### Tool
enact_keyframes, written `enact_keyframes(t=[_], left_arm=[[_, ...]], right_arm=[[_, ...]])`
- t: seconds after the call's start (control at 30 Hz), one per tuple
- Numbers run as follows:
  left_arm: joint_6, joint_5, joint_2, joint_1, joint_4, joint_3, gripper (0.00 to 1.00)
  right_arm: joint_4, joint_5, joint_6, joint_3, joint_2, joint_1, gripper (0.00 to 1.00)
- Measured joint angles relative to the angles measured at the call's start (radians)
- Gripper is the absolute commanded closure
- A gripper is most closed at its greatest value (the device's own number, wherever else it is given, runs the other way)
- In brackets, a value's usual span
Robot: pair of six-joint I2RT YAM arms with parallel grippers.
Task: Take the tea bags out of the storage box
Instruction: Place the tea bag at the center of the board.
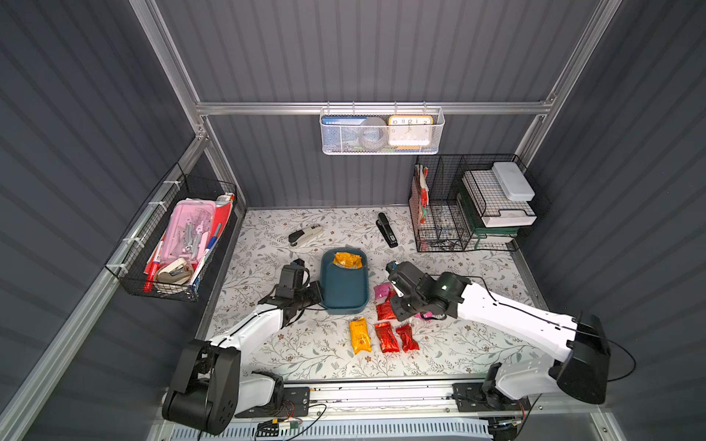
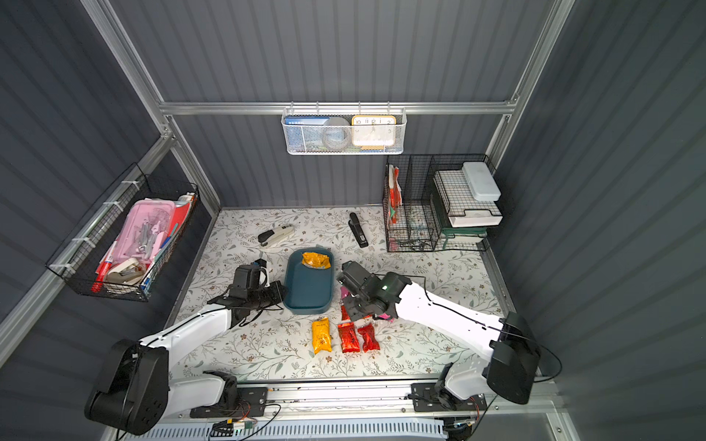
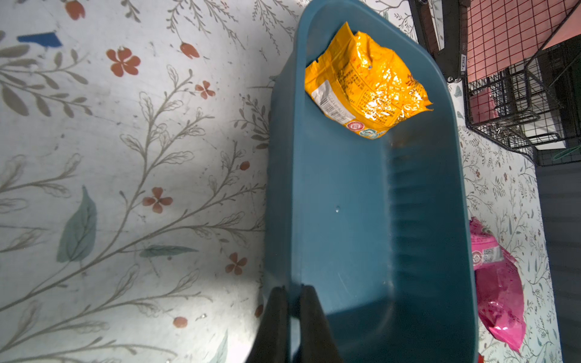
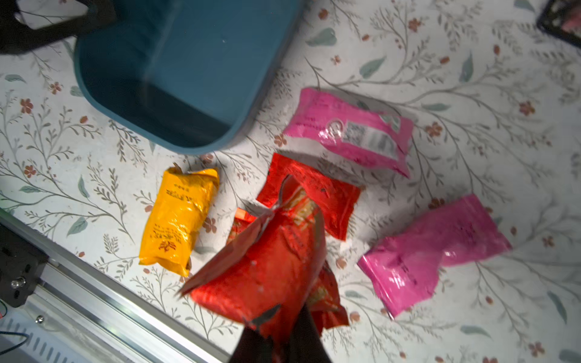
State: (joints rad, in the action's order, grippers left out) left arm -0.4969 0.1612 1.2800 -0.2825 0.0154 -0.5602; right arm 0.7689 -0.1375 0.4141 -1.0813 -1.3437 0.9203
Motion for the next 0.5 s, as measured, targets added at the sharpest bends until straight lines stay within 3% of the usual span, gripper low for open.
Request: enact_keyframes(t=[0.37, 0.5], left_arm=[[0.000, 0.000, 0.000, 0.000, 0.000, 0.000, 1.00], [0.000, 0.000, 0.000, 0.000, 0.001, 0.000, 1.00]], right_arm=[[0.098, -0.037, 0.237, 0.280, 0.174, 0.018, 1.00], [0.065, -0.028, 0.277, 0.319, 0.165, 0.018, 1.00]])
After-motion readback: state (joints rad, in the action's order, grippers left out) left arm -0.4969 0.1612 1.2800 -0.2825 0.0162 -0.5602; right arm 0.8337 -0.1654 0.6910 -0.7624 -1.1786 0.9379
